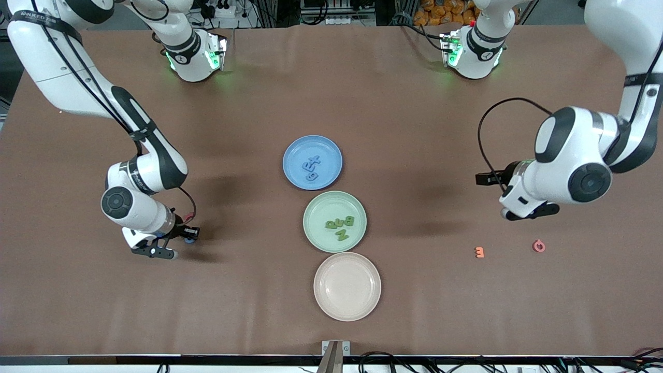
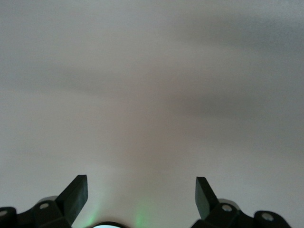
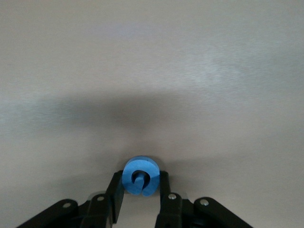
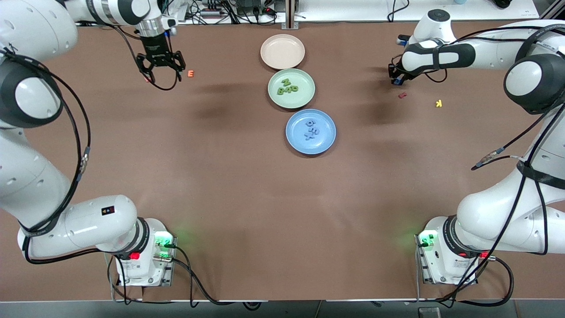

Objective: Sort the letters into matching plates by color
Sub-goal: 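Retract the left gripper to rest while the right gripper lifts the G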

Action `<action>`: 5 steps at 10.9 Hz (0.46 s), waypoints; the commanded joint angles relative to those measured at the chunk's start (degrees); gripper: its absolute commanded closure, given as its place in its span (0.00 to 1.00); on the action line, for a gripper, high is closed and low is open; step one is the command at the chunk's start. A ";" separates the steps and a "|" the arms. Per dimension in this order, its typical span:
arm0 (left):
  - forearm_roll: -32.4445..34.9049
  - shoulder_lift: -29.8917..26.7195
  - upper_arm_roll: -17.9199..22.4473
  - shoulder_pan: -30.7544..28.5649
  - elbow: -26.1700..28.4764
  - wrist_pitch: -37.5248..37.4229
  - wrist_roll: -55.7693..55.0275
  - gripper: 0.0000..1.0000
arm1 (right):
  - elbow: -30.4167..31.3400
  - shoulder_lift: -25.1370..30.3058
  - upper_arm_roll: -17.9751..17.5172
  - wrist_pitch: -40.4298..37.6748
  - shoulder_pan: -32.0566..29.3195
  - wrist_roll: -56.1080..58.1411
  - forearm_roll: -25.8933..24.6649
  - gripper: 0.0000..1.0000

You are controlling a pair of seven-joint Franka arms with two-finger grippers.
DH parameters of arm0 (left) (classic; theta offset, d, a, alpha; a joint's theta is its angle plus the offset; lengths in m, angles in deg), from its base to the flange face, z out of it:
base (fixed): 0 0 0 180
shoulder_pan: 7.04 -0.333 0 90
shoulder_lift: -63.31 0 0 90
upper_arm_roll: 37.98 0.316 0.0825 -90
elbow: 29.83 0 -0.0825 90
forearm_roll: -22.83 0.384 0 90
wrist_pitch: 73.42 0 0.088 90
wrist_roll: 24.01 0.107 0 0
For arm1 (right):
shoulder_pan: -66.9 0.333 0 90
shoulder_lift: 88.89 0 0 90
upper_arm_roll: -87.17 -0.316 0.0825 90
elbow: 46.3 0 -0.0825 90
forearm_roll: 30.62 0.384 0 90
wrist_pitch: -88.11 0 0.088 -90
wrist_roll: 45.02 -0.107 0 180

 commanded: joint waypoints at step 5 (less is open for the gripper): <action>-6.47 -20.10 17.07 9.76 2.44 0.55 7.00 0.00 | 0.10 5.94 -0.36 -8.39 10.28 -6.41 10.82 1.00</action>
